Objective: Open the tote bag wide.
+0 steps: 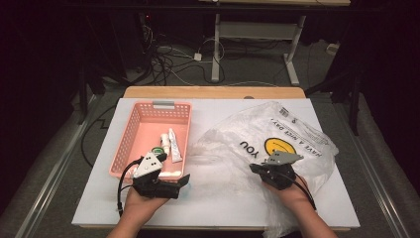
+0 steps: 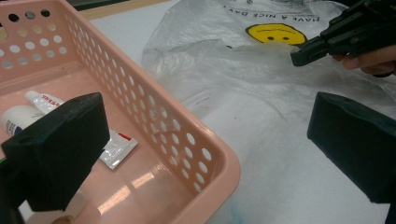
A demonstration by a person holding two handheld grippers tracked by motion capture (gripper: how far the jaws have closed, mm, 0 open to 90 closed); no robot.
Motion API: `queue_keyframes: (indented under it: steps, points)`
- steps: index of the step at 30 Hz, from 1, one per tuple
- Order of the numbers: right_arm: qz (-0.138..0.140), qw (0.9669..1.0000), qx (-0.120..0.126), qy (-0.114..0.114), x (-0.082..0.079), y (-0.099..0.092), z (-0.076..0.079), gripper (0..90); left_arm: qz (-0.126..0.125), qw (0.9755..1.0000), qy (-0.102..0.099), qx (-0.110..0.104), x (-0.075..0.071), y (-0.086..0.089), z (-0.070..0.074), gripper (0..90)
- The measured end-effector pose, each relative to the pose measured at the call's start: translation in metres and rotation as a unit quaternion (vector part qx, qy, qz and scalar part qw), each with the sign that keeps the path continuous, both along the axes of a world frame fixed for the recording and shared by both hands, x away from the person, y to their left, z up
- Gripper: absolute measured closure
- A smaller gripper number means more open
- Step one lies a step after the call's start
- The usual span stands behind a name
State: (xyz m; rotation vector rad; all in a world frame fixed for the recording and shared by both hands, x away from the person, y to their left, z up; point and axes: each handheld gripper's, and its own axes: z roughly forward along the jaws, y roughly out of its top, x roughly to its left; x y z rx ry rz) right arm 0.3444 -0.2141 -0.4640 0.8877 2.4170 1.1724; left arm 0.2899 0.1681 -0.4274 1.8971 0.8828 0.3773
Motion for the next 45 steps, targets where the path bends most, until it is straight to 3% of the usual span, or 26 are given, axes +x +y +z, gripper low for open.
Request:
queue_keyframes:
  steps: [7,13,29,45]
  points:
    - [-0.029,0.9986,0.041,-0.012,0.002,-0.011,0.009,90.0,0.0,1.0,0.002,-0.002,0.001,0.0,0.0,0.0]
    - [-0.043,0.9957,0.067,-0.048,0.001,-0.02,0.024,90.0,0.008,1.0,0.001,-0.002,0.001,0.004,-0.001,0.0]
    - [-0.06,0.987,0.113,-0.097,-0.002,-0.037,0.051,90.0,0.021,0.9998,0.003,0.005,0.004,0.01,-0.001,0.0]
    - [-0.073,0.9786,0.138,-0.134,-0.006,-0.047,0.07,90.0,0.028,0.9996,0.008,-0.004,0.004,0.012,-0.003,0.0]
